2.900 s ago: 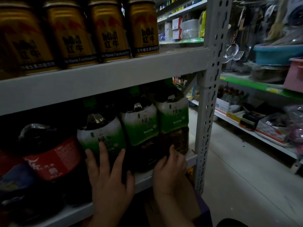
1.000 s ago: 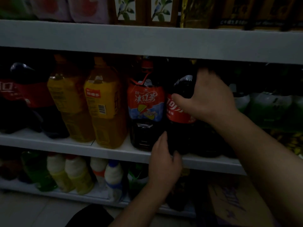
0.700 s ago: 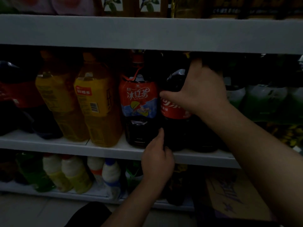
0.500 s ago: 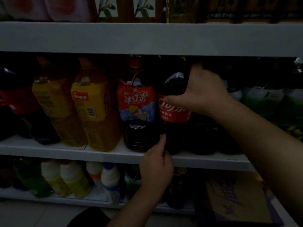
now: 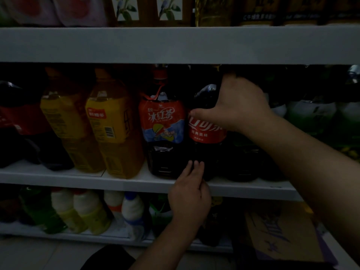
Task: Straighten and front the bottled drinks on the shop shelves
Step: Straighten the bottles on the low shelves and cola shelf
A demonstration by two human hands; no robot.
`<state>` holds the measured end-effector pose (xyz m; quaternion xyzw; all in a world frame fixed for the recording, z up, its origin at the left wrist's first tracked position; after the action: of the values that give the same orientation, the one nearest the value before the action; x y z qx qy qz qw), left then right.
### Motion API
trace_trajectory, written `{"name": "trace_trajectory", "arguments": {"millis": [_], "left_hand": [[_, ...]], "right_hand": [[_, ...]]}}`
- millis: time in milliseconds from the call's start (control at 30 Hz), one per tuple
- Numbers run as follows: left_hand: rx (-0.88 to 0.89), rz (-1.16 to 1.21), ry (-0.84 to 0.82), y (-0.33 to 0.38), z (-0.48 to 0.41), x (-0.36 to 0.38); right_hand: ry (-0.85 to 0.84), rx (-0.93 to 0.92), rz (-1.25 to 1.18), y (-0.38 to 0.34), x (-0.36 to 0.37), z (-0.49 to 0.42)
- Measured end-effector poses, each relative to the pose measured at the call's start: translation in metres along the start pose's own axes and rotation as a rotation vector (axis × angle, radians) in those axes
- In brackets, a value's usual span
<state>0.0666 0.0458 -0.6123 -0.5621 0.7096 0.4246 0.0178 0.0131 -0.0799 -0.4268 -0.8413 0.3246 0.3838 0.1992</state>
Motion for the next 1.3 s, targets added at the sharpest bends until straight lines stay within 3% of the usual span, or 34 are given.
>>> {"name": "trace_trajectory", "arguments": {"millis": [167,300,400,467,800,867,967,1000,1067,1167,1300], "left_hand": [[0.057,0.01,-0.116,0.004,0.007,0.004],[-0.018,0.074,-0.121,-0.009,0.008,-0.001],[-0.107,0.148,-0.057,-0.019,0.003,-0.01],[-0.152,0.179,-0.099,-0.02,0.0,-0.008],[-0.204,0.265,-0.087,-0.024,0.002,0.001],[-0.166,0.301,-0.102,-0.03,0.003,-0.004],[-0.116,0.34,-0.16,-0.049,0.021,-0.015],[-0.095,0.315,-0.183,-0.058,0.031,-0.018],[-0.107,0.248,-0.26,-0.08,0.05,-0.02],[-0.243,0.155,-0.459,-0.113,0.063,-0.011],[-0.395,0.098,-0.658,-0.143,0.065,0.014]], "right_hand": [[-0.117,-0.077,-0.131,0.008,-0.003,-0.001],[-0.023,0.002,-0.085,0.005,0.003,0.014],[0.075,0.058,0.071,-0.002,0.009,0.029],[0.115,0.074,0.148,-0.006,0.011,0.032],[0.109,0.045,0.046,-0.001,0.013,0.03],[0.21,-0.02,0.011,0.0,0.015,0.043],[0.583,-0.277,-0.229,0.003,0.041,0.117],[0.575,-0.332,-0.311,0.005,0.057,0.155],[0.306,-0.303,-0.349,0.013,0.096,0.227],[-0.248,0.044,-0.23,0.027,0.16,0.279],[-0.58,0.508,-0.114,0.036,0.212,0.259]]}}
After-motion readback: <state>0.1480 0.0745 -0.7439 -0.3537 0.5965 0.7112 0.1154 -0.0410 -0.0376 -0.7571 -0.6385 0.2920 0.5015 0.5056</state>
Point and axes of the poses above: each hand's wrist, its own z-axis away from the middle knuckle, its own x-axis out of the palm, y = z × x, the point moved 1 cm from there along -z, towards the middle knuckle, and after that the axes turned 2 degrees about z, right-handed, at the moved point
